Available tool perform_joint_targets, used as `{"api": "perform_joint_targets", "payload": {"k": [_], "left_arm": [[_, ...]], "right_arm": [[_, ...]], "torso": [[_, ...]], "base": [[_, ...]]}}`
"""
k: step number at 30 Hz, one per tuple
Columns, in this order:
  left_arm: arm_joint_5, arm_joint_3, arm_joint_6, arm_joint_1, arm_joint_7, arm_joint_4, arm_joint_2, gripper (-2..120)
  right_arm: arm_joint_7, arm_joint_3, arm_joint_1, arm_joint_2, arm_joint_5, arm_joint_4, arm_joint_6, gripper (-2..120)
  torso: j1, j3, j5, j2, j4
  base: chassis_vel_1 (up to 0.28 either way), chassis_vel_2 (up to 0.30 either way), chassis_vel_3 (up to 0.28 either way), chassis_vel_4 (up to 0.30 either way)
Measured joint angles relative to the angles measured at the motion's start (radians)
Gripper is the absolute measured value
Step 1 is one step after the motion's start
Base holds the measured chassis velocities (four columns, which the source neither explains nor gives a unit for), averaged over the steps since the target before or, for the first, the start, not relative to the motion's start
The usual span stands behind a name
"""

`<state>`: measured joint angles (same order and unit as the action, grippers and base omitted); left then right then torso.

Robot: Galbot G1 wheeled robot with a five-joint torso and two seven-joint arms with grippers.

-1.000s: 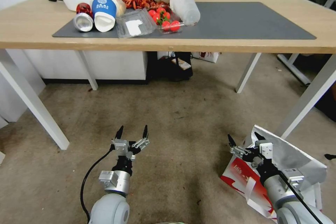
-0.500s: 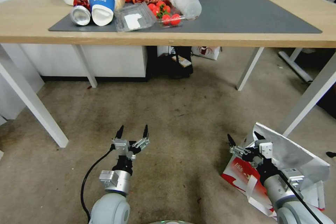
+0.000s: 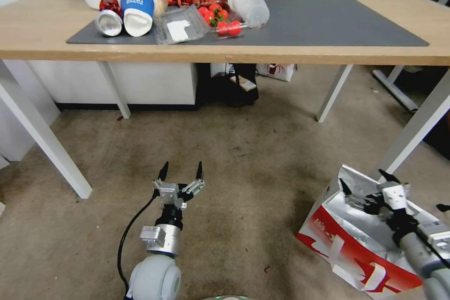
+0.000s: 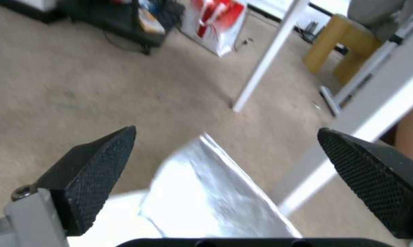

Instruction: Pick up the food delivery bag from the floor and place it on the table.

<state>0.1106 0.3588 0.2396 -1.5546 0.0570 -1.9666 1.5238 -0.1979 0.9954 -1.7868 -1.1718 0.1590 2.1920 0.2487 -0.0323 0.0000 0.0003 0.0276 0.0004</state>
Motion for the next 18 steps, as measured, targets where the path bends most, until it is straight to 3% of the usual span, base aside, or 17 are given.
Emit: {"api": "perform_joint_targets", "payload": {"k": [5,8,18], "left_arm": [[-0.001,0.002,0.002,0.002,0.006,-0.004,0.008,100],[0.0,-0.002,-0.008,0.006,0.019,-0.006,0.008,100],[0.005,-0.014,-0.016,0.027,0.031,0.004,-0.001,100]], "right_arm": [[0.006,0.025,-0.02,0.007,-0.05,-0.052,-0.033,100],[0.02,0.068,-0.026,0.006,-0.132,-0.146,-0.09,100],[0.016,0.064,0.02,0.027,-0.151,-0.246,-0.075,100]], "torso": [[0.0,0.0,-0.0002,0.001,-0.0003],[0.0,0.0,-0.0002,0.002,-0.0005],[-0.001,0.0,-0.0004,0.003,-0.0005]], "base": [[0.0,0.0,0.0,0.0],[0.0,0.0,0.0,0.0],[0.0,0.0,0.0,0.0]]}}
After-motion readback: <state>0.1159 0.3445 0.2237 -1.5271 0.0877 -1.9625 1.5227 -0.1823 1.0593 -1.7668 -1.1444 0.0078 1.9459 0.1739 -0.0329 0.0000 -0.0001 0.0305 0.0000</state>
